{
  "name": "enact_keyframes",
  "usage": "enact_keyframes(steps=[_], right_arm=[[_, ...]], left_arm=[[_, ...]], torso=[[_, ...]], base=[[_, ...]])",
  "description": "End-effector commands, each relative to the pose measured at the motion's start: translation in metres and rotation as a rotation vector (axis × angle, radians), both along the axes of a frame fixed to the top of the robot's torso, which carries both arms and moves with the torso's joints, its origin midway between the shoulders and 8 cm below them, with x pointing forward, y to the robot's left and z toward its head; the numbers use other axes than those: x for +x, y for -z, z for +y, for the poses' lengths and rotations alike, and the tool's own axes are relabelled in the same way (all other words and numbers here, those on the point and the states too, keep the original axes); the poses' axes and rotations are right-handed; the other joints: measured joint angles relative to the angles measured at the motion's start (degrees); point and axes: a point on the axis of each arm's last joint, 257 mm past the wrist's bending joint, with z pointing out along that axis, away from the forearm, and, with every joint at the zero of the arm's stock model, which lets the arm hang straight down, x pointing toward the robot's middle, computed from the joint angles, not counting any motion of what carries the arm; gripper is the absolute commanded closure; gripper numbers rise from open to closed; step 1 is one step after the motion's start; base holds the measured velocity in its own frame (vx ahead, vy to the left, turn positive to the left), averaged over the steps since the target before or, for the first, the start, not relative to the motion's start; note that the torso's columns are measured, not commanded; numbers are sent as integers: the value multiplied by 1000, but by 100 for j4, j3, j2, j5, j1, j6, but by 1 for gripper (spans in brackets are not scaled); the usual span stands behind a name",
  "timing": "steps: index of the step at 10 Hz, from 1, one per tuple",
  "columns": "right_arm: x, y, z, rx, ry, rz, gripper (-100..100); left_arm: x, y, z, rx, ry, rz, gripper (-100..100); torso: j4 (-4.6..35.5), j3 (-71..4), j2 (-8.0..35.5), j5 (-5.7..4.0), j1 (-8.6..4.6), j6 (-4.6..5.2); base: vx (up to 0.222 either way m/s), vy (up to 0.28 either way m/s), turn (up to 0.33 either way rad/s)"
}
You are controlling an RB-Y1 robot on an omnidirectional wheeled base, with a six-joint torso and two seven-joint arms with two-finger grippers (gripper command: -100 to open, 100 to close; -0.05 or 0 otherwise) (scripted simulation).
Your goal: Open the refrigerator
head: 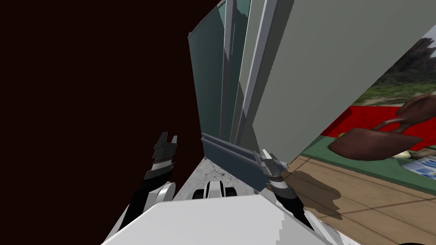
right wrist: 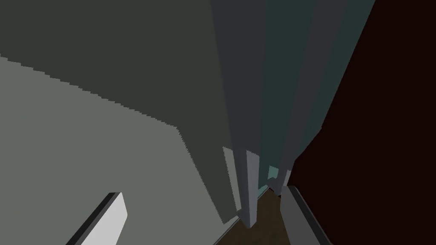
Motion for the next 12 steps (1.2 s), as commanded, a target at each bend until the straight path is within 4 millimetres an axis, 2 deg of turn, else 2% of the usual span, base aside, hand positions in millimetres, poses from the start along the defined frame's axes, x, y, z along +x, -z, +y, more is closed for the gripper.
enact_keyframes(steps=[1,12], right_arm=[[-6,11,-8,-100,50,7,-100],[-28,43,-36,-461,218,22,-100]], left_arm=[[0,0,0,0,0,0,0],[0,0,0,0,0,0,0]], torso=[[1,3,8,0,-3,0],[1,3,5,-1,-4,0]], base=[[140,69,8],[104,36,9]])
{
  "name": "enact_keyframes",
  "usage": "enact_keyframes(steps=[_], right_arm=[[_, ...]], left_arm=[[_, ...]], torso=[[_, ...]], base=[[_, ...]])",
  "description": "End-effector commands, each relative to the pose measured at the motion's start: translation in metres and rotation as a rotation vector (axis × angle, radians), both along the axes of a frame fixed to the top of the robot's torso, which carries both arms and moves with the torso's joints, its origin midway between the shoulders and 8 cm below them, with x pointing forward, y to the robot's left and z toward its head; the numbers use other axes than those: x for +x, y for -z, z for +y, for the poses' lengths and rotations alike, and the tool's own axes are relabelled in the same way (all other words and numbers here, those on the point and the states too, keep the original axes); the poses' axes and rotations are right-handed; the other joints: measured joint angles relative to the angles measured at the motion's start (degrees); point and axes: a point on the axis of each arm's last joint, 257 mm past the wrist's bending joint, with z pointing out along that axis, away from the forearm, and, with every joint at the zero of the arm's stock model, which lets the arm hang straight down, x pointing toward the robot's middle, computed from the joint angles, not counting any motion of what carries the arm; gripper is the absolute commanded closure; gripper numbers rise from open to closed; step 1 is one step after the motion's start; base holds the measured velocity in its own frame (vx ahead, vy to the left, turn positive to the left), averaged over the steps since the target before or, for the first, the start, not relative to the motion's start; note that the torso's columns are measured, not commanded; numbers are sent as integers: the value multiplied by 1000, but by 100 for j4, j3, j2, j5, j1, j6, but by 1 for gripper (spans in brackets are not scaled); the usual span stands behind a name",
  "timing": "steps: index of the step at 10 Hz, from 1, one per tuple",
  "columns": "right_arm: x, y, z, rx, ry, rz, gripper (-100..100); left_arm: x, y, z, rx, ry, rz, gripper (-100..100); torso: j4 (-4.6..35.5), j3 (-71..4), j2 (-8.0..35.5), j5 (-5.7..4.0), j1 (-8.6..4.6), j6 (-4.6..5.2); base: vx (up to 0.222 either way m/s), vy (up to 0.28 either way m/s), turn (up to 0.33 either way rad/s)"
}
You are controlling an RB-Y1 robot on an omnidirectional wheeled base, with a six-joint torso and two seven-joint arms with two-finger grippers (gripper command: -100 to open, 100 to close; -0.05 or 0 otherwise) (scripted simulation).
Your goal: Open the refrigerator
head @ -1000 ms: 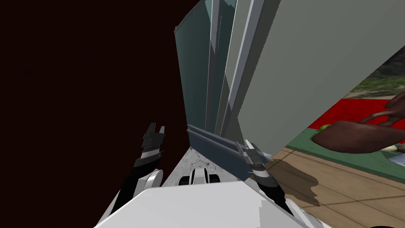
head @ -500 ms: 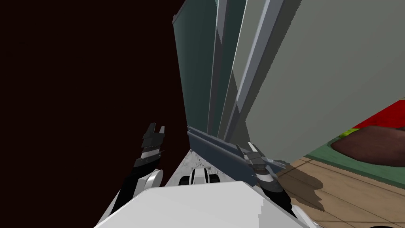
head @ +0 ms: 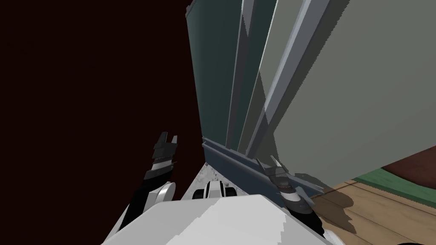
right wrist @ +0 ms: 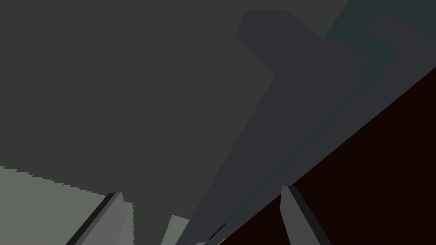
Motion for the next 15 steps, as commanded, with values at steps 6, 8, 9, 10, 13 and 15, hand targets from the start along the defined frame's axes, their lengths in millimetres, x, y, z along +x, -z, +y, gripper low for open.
enact_keyframes(steps=[6,8,9,10,13,15], right_arm=[[-15,19,-18,-225,94,9,-100],[-20,24,-22,-279,117,12,-100],[-24,29,-26,-320,135,17,-100],[-24,29,-26,-328,139,16,-100],[-32,39,-33,-410,182,21,-100],[-36,44,-35,-444,204,24,-100]], left_arm=[[0,0,0,0,0,0,0],[0,0,0,0,0,0,0],[0,0,0,0,0,0,0],[0,0,0,0,0,0,0],[0,0,0,0,0,0,0],[0,0,0,0,0,0,0]], torso=[[-28,-26,-59,-24,-25,-17],[-44,-44,-98,-38,-41,-28],[-51,-53,-113,-45,-48,-37],[-58,-60,-132,-54,-58,-46],[-72,-78,-169,-69,-73,-62],[-83,-92,-203,-83,-96,-71]], base=[[58,24,10],[49,33,6],[49,19,16],[36,12,-12],[37,24,16],[42,23,20]])
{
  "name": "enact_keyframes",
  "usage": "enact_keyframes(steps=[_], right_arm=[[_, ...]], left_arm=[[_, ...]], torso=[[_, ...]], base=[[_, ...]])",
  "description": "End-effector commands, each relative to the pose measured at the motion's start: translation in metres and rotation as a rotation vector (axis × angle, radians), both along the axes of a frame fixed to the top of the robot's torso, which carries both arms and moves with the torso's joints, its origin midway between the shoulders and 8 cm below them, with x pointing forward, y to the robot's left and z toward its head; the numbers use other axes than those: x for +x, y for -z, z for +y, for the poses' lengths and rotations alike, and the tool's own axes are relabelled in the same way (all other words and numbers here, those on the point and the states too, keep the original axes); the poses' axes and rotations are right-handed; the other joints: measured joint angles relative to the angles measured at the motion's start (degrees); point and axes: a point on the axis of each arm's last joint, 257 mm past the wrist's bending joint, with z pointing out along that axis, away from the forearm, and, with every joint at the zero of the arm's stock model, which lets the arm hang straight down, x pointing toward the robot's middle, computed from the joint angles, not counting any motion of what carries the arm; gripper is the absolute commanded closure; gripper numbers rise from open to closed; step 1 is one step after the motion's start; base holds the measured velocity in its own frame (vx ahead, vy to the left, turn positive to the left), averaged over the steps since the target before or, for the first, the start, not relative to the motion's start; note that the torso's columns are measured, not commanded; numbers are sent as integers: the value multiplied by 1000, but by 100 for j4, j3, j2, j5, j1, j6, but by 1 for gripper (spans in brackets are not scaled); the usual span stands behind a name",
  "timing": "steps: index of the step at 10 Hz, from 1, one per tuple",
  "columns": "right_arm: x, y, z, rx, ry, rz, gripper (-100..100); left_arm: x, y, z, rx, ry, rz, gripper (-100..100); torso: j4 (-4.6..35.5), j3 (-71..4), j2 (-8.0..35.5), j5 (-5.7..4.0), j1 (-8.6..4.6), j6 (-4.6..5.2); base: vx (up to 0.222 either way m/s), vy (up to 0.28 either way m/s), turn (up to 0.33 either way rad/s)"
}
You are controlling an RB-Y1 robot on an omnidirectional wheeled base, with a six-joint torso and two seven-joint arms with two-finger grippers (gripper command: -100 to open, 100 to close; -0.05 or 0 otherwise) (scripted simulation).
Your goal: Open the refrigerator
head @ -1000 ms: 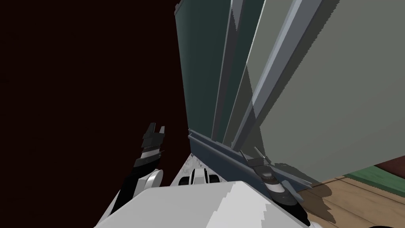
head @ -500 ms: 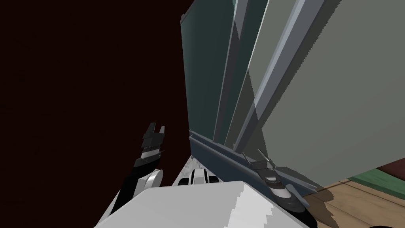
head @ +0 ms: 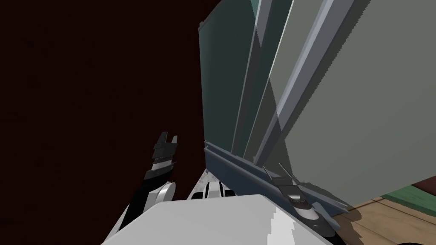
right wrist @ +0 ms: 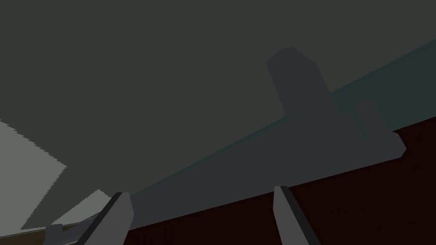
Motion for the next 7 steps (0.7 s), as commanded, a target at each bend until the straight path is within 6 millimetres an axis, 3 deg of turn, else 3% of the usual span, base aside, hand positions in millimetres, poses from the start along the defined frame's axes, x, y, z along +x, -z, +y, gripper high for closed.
enact_keyframes(steps=[1,7], right_arm=[[-6,18,-7,-53,53,27,-100],[-10,23,-7,-74,76,27,-100]], left_arm=[[0,0,0,0,0,0,0],[0,0,0,0,0,0,0]], torso=[[2,-2,0,-3,-16,-1],[4,-1,-6,-16,-58,2]], base=[[25,11,17],[10,8,7]])
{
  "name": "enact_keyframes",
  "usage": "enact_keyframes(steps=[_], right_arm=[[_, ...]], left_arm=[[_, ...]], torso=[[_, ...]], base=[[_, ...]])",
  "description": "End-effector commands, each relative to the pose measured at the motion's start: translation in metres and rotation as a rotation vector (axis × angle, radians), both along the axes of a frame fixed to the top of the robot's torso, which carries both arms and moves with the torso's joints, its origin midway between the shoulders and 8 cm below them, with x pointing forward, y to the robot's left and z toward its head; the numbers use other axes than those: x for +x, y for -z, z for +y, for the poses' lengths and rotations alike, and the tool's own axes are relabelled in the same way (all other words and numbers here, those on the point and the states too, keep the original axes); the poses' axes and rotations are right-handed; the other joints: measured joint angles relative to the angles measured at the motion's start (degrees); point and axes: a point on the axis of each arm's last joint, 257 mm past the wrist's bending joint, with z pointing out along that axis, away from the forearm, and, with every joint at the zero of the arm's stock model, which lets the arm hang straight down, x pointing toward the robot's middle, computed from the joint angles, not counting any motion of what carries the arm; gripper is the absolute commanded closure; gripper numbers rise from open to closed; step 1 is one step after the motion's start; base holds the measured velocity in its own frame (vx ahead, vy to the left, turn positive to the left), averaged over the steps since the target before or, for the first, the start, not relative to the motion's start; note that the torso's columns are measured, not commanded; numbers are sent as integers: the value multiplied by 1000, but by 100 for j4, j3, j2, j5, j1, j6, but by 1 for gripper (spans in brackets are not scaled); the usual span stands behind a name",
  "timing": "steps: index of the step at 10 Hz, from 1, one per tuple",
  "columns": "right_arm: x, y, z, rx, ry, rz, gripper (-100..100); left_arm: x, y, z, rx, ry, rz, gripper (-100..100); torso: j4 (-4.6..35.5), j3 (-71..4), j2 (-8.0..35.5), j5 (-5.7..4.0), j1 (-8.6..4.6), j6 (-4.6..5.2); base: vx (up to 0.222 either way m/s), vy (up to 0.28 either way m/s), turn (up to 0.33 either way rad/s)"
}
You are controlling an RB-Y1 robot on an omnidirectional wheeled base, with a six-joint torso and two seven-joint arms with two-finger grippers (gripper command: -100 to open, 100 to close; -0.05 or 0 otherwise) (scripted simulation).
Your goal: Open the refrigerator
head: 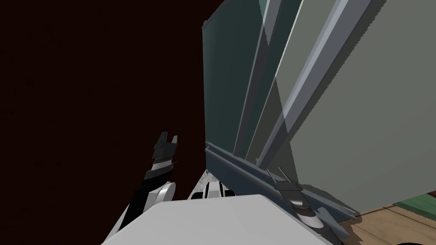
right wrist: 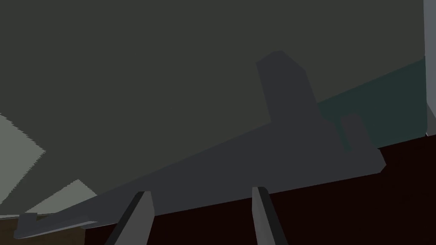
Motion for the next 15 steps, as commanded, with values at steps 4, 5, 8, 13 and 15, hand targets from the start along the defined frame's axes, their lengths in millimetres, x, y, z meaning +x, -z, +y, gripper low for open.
enact_keyframes(steps=[4,5,8,13,15], right_arm=[[-7,25,-2,-21,89,25,-100],[-11,30,1,-17,113,22,-100],[-16,39,8,11,162,16,-100],[-6,28,11,8,170,-31,-100],[9,27,6,3,173,-33,-100]], left_arm=[[0,0,0,0,0,0,0],[0,0,0,0,0,0,0],[0,0,0,0,0,0,0],[0,0,0,0,0,0,0],[0,0,0,0,0,0,0]], torso=[[-5,0,-4,-7,-4,7],[-1,4,4,-7,-13,7],[3,12,16,-6,-8,11],[19,32,61,14,28,26],[42,50,107,46,73,32]], base=[[16,12,24],[26,-2,25],[21,16,7],[-24,8,-7],[-96,19,46]])
